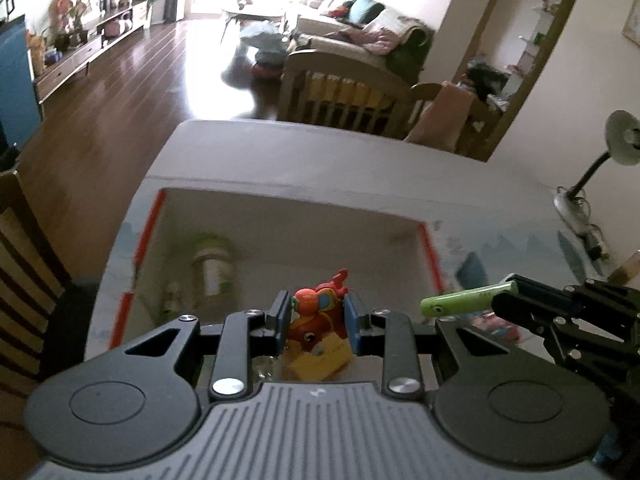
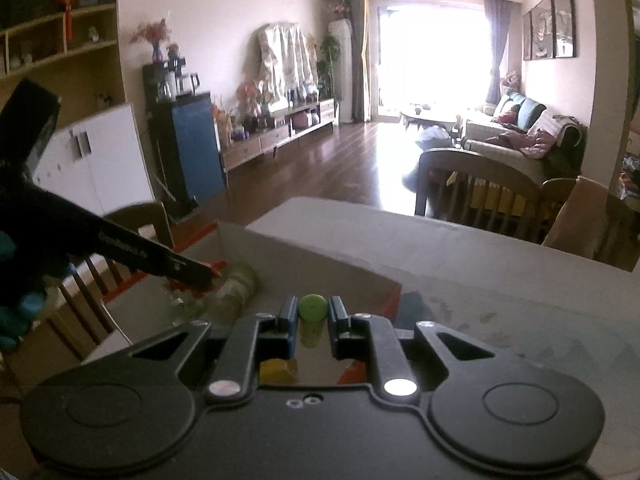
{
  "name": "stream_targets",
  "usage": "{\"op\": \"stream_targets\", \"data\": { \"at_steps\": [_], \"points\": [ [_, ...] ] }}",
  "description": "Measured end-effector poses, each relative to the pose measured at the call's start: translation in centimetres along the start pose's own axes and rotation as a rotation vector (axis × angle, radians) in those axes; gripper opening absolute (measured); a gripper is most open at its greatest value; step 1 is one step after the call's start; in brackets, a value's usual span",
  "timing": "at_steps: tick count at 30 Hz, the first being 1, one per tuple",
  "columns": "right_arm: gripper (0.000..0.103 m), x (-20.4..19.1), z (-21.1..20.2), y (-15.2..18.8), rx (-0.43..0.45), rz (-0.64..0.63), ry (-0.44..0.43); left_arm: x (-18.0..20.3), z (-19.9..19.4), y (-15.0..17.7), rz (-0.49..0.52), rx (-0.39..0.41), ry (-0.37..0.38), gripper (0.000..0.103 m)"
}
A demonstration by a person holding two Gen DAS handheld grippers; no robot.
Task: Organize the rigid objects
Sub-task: 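Carry the keychain and marker with both tools into the cardboard box, then open the left tool releasing the keychain while the right tool drops the marker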
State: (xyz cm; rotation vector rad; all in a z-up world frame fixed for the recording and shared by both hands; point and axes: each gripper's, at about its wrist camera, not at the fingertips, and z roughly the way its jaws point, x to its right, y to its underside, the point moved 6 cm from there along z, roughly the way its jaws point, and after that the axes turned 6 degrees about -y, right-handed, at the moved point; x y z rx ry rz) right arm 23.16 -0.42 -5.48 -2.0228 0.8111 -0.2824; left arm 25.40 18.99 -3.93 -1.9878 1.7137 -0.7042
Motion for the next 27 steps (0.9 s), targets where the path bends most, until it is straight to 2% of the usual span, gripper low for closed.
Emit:
{"op": "stream_targets", "data": {
  "at_steps": [7,13,20,27],
  "points": [
    [0.014,-1.9,4.4,1.7,-0.089,-0.071,0.064,-4.2,2.7,0.8,-0.009,-0.053,-0.047,0.028],
    [0.014,-2.8,6.7,2.9,-0.156,-0.106,0.097,-5.5,4.9,1.1,0.025,-0.084,-0.07,0.028],
    [0.015,-3.5,7.8,4.3,-0.225,-0.106,0.097,-5.6,7.1,2.0,0.084,-0.119,-0.073,0.028],
    [0.016,-4.1,7.5,5.3,-0.274,-0.074,0.058,-6.0,8.0,3.2,0.083,-0.148,-0.047,0.028]
  ]
}}
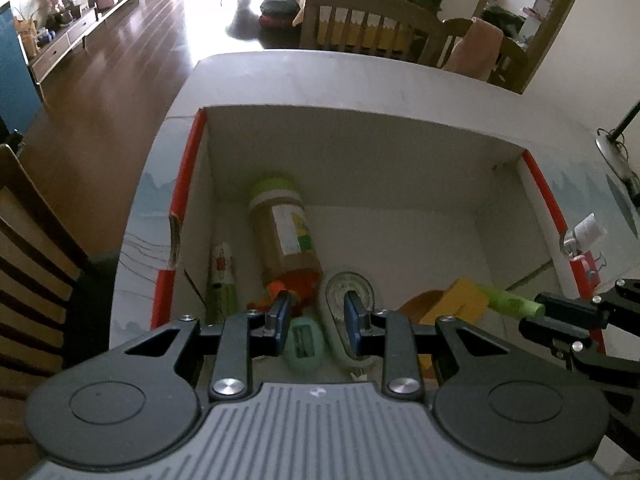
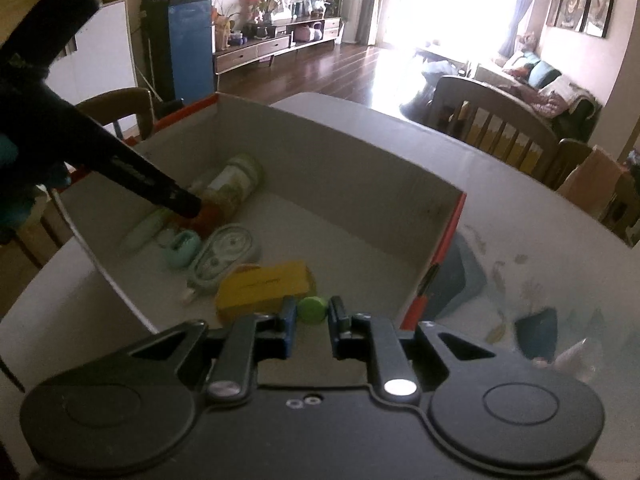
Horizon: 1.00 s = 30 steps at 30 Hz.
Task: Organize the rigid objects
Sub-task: 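Open the left tool releasing the keychain while the right tool drops the marker, then withdraw both tools from the box toward the remaining items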
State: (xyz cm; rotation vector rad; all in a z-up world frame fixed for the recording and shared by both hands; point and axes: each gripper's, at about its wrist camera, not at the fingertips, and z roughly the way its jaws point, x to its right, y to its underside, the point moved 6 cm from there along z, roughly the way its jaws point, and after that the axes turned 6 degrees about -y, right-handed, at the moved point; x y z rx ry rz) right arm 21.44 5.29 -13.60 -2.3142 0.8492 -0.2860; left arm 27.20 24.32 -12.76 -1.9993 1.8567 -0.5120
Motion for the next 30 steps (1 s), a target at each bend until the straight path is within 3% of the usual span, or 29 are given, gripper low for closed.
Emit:
{"op": "stream_targets", "data": {
  "at_steps": [15,22,30],
  "points": [
    [0.03,-0.7,-2.4,0.5,0.01,0.096,-0.099,1.2,-1.1,1.3,-0.003,0.013,0.041,0.028],
    [0.033,-0.4,-4.0,0.4,0.047,0.139,-0.113,3.2,-3.5,1.4,0.02,0.062,0.069,0.028],
    [0.047,0.5,-6.4,0.8,0.096,0.179,-0.136,6.4,-6.8,1.4,0.062,0.146,0.084,0.028]
  ]
}}
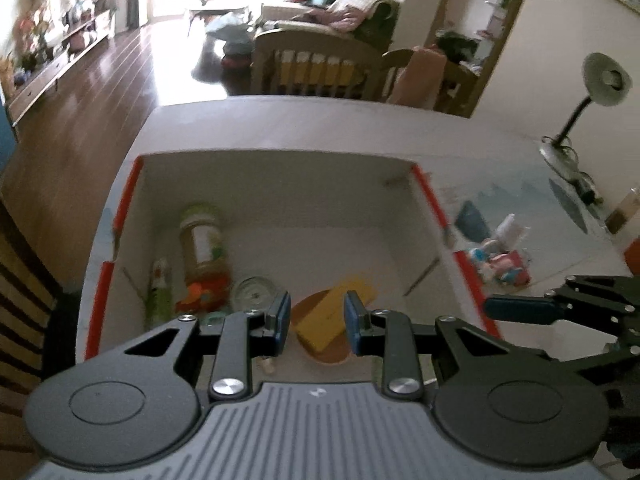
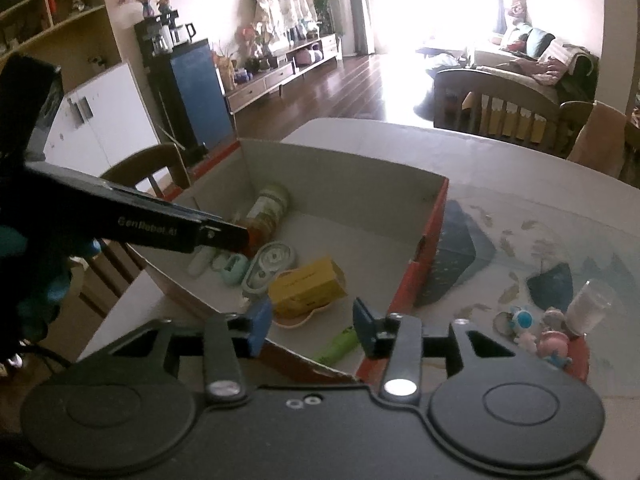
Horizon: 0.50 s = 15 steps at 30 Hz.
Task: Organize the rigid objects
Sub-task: 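Withdraw both tools from the box toward the remaining items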
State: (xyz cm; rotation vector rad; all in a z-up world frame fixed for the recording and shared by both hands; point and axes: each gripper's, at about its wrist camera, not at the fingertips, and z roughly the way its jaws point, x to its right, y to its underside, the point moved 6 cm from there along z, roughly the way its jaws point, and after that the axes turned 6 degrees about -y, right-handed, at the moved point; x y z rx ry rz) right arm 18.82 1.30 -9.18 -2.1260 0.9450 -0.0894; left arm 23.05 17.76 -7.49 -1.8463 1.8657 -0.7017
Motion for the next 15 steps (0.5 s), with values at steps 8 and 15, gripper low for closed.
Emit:
{"op": "stream_targets", "data": {
  "at_steps": [8,15],
  "points": [
    [0.061,1.5,-3.0,0.5,0.05,0.034,-0.009,4.0,-2.1,-0.5,0.027,0.049,0.019,0.028],
    [0.069,3.6,-5.6,1.2,0.082,0.054,-0.012,8.0,-2.6,-0.3,0.057,0.062,0.042,0.028]
  ]
}}
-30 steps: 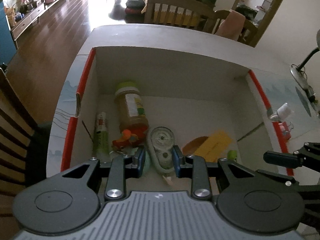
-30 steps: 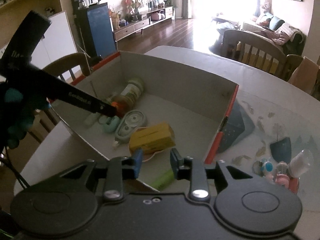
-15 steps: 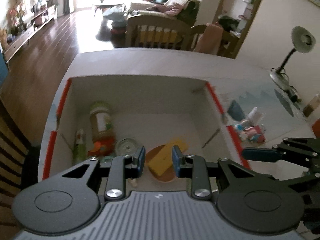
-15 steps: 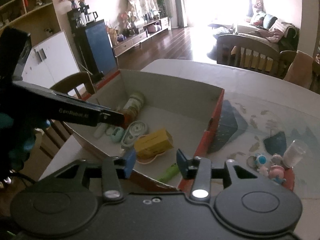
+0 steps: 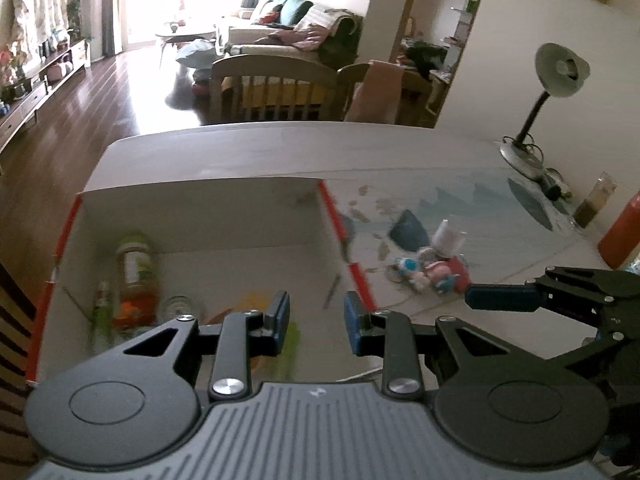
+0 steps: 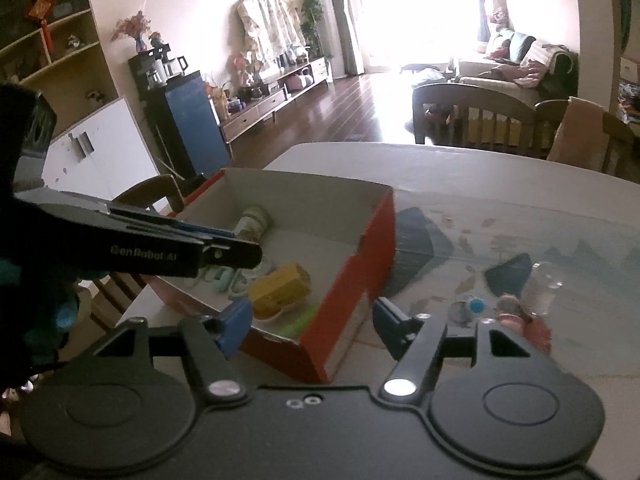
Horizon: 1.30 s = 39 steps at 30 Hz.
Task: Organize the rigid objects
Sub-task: 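Withdraw both tools from the box toward the remaining items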
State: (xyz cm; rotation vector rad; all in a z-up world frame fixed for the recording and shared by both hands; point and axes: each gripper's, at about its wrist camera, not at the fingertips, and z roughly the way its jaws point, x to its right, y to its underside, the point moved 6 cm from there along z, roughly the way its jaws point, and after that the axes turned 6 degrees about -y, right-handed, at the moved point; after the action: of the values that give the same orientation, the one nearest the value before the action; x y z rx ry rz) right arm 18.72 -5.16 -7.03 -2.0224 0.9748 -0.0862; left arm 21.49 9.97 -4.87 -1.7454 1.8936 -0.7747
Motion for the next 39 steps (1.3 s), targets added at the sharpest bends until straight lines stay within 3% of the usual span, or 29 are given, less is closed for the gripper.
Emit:
{"op": "stream_targets", "data": {
  "at_steps": [6,8,9,16,18,20,23,31,35,39],
  "points": [
    [0.077,2.5,-2.0,0.9,0.014,0.011,0.007,3.2,0.5,0.1,0.006,-0.004,0.008,0.034],
    [0.078,3.4,-2.6,1.2,0.016,0.016,0.008,4.0,0.7,0.2,0.003,0.0,0.006,0.062],
    [0.079,3.8,-2.9,1.3,0.016,0.017,0.009,4.5,0.7,0.1,0.001,0.008,0.008,0.065],
    [0.085,7.2,-4.5,2.2,0.018,0.021,0.024,7.5,1.9,-0.1,-0.008,0.002,-0.008,0.065],
    [0.088,8.3,-4.9,2.5,0.017,0.017,0.031,8.4,2.3,-0.2,-0.012,0.002,-0.008,0.07],
    [0.09,9.5,-5.1,2.8,0.012,0.012,0.032,9.2,2.7,-0.3,-0.018,0.007,-0.014,0.084],
    [0.095,11.0,-5.4,3.2,0.007,0.001,0.029,10.4,3.7,-0.7,-0.031,0.007,-0.029,0.084],
    [0.096,15.3,-5.1,3.8,-0.018,-0.015,0.06,12.6,7.2,-1.3,-0.059,-0.007,-0.069,0.089],
    [0.096,17.3,-4.3,4.1,-0.047,-0.06,0.057,13.7,8.8,-1.3,-0.035,-0.012,-0.082,0.1],
    [0.095,18.5,-3.3,4.3,-0.083,-0.111,0.035,14.2,10.7,-1.3,-0.034,-0.037,-0.099,0.1]
  ]
}}
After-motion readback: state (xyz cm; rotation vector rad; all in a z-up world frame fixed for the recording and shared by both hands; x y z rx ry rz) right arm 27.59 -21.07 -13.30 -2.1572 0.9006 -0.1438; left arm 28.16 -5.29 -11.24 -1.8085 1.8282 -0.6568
